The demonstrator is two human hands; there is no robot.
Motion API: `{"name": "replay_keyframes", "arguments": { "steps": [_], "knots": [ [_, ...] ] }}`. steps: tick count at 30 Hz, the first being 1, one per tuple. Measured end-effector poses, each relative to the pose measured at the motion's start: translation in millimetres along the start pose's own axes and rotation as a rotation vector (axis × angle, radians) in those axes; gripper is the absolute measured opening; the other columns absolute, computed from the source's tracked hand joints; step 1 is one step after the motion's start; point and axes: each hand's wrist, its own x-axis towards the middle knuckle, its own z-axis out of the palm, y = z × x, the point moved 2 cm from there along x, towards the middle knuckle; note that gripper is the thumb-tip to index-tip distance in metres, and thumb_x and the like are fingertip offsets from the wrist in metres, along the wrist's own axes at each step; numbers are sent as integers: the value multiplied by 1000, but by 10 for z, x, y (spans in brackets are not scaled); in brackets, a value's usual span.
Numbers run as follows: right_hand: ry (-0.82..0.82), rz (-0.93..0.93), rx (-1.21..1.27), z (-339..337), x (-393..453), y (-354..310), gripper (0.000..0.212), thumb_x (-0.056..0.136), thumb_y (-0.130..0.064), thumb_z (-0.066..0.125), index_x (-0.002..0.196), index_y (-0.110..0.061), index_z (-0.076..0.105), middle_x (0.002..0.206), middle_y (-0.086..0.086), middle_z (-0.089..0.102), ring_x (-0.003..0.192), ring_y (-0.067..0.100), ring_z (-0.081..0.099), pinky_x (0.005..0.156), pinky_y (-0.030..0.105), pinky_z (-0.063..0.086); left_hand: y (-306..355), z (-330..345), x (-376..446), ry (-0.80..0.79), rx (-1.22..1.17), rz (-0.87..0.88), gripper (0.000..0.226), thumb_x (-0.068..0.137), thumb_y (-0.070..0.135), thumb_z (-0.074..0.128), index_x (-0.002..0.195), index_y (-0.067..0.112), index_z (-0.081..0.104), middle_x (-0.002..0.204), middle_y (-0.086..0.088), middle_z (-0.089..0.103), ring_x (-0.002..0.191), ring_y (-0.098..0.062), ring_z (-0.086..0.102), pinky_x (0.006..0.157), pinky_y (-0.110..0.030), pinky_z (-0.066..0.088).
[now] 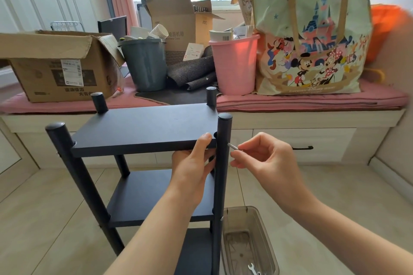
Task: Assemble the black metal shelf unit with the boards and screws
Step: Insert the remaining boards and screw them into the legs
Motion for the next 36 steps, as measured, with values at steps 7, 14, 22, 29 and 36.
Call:
{"name": "replay_keyframes", "arguments": {
  "steps": [7,14,22,29,36],
  "knots": [
    [-15,-6,29,59,52,13,12,81,-11,79,84,-8,68,78,3,75,71,19,75,70,28,60,-16,-1,-8,-8,-18,-1,18,98,25,62,97,8,69,98,-9,78,95,-26,75,81,-33,60],
    [-8,-61,-49,87,107,-7,12,80,-15,79,79,-15,68,73,1,72,64,16,70,65,24,55,-14,5,-16,-14,-27,4,17,98,25,62,100,10,70,101,-7,78,97,-24,75,89,-39,57],
    [12,-129,-155,100,96,-36,12,82,-19,78,78,-21,66,75,-5,69,74,16,66,71,46,58,-29,4,2,2,-27,2,20,97,26,63,102,8,68,99,-6,78,96,-22,75,90,-39,57],
    [33,-160,-298,103,105,-66,14,80,-22,80,76,-23,66,69,-10,68,69,13,66,66,39,57,-24,4,0,5,-16,16,19,97,28,63,104,11,68,98,-3,78,95,-20,75,80,-31,60],
    [42,-295,-461,98,117,-77,16,80,-18,81,77,-20,65,68,-11,66,68,8,64,64,21,52,-33,2,8,13,-11,16,19,96,29,64,101,11,69,98,-2,79,94,-20,75,79,-30,59]
  ]
}}
